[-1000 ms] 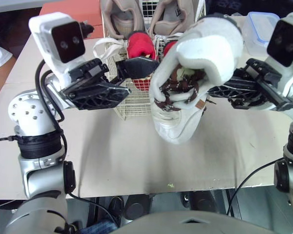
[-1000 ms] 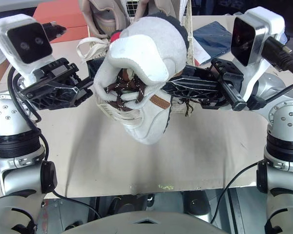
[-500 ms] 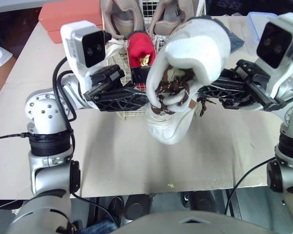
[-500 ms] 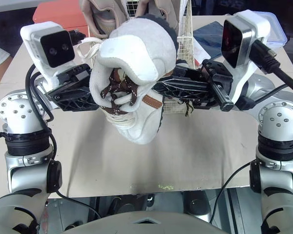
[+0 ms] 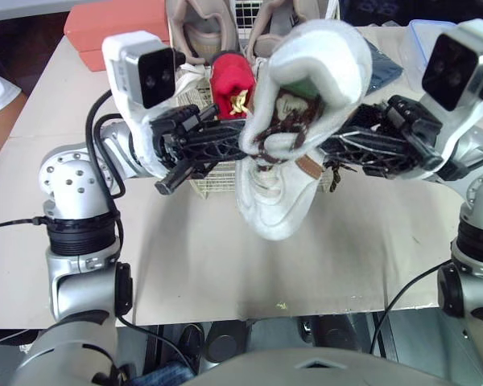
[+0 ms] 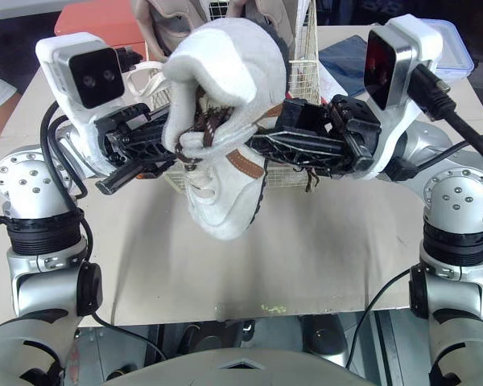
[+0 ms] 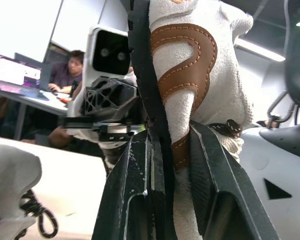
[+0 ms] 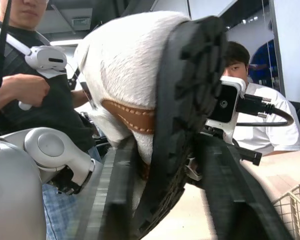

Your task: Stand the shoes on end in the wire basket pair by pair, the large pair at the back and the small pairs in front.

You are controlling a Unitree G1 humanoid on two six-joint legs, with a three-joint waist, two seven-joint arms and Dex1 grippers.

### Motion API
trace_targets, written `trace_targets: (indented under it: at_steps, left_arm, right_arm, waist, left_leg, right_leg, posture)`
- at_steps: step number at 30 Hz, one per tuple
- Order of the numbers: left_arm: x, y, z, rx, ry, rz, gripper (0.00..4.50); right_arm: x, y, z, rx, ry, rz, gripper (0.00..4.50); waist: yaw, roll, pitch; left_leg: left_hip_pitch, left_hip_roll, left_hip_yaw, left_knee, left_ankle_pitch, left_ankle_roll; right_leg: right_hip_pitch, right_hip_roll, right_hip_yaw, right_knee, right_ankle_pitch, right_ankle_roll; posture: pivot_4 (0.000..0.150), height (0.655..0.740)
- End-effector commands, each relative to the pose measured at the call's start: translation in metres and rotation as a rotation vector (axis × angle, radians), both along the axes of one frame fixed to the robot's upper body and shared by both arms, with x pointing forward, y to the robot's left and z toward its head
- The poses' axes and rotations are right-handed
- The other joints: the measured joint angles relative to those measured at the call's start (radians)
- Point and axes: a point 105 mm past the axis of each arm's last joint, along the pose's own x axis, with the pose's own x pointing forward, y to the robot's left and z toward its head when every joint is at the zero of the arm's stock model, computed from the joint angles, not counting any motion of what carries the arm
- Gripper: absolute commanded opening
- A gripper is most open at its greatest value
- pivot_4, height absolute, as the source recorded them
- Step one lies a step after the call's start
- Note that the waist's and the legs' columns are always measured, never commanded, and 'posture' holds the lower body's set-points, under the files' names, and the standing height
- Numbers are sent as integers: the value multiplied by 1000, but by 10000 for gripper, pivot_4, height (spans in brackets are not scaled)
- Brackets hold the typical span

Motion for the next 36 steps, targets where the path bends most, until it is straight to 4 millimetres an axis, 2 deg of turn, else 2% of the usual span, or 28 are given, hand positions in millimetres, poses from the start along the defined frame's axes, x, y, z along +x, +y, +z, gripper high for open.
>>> trace_targets:
  at_steps: [1, 2, 3, 11, 15, 17, 20, 24, 27, 31, 36]
  left_arm:
    - [-1, 7, 5, -5, -52, 70, 3783]
    - [1, 10, 6, -10, -62, 98, 3776]
    - [3, 12, 7, -17, -74, 132, 3772]
    - [16, 26, 17, -116, -178, 465, 3769]
    - [25, 29, 3, -102, -259, 645, 3769]
    - [27, 29, -8, -59, -301, 683, 3769]
    - [27, 31, -22, -13, -338, 701, 3769]
    - [41, 46, -29, 18, -447, 812, 3769]
    - [44, 51, -25, -39, -464, 818, 3769]
    - [48, 52, -25, -58, -511, 833, 3769]
    - [55, 53, -40, -3, -584, 857, 3769]
  right_arm:
    - [-3, -12, 4, 2, -29, -37, 37822]
    - [-2, -17, 3, -7, -26, -61, 42904]
    - [-1, -22, 1, -19, -22, -80, 45000]
    - [10, -62, -18, -196, -67, -336, 45000]
    - [9, -75, -20, -279, -153, -419, 45000]
    - [9, -79, -19, -295, -188, -445, 45000]
    - [8, -84, -8, -244, -231, -467, 45000]
    - [8, -84, -7, -254, -226, -466, 45000]
    - [9, -82, -6, -237, -224, -459, 45000]
    - [10, -79, -6, -219, -218, -455, 45000]
    - [8, -78, -6, -199, -210, -442, 45000]
  waist:
    - [0, 0, 0]
    - [1, 0, 0]
    - [1, 0, 0]
    - [6, 0, 0]
    - [6, 0, 0]
    - [6, 0, 0]
    - [9, 0, 0]
    - [15, 0, 0]
    - [18, 0, 0]
    - [27, 0, 0]
    - [31, 0, 0]
  left_leg:
    - [0, 0, 0, 0, 0, 0]
    - [0, 0, 0, 0, 0, 0]
    - [0, 0, 0, 0, 0, 0]
    - [0, 0, 0, 0, 0, 0]
    - [0, 0, 1, -1, 0, 0]
    - [0, 0, 2, 0, 0, 0]
    - [0, 0, 2, -1, 0, 0]
    - [0, 0, 2, -1, 0, 0]
    - [0, 0, 2, -1, 0, 0]
    - [0, 0, 2, -1, 0, 0]
    - [0, 0, 1, -1, 0, 0]
  right_leg:
    - [0, 0, 0, 0, 0, 0]
    - [0, 0, 0, 0, 0, 0]
    - [0, 0, 0, 0, 0, 0]
    - [0, 0, 0, -1, 0, 0]
    - [0, 0, 1, 0, 0, 0]
    - [0, 0, 2, 0, 0, 0]
    - [0, 0, 2, 0, 0, 0]
    - [1, 0, 1, -1, 0, 0]
    - [1, 0, 1, -1, 0, 0]
    - [1, 0, 1, -1, 0, 0]
    - [1, 0, 0, -1, 0, 0]
  posture:
    - [1500, 7400]
    - [1500, 7400]
    - [1500, 7400]
    - [1500, 7400]
    - [1500, 7400]
    - [1500, 7400]
    - [1500, 7400]
    - [1500, 7400]
    - [1500, 7400]
    - [1500, 7400]
    - [1500, 7400]
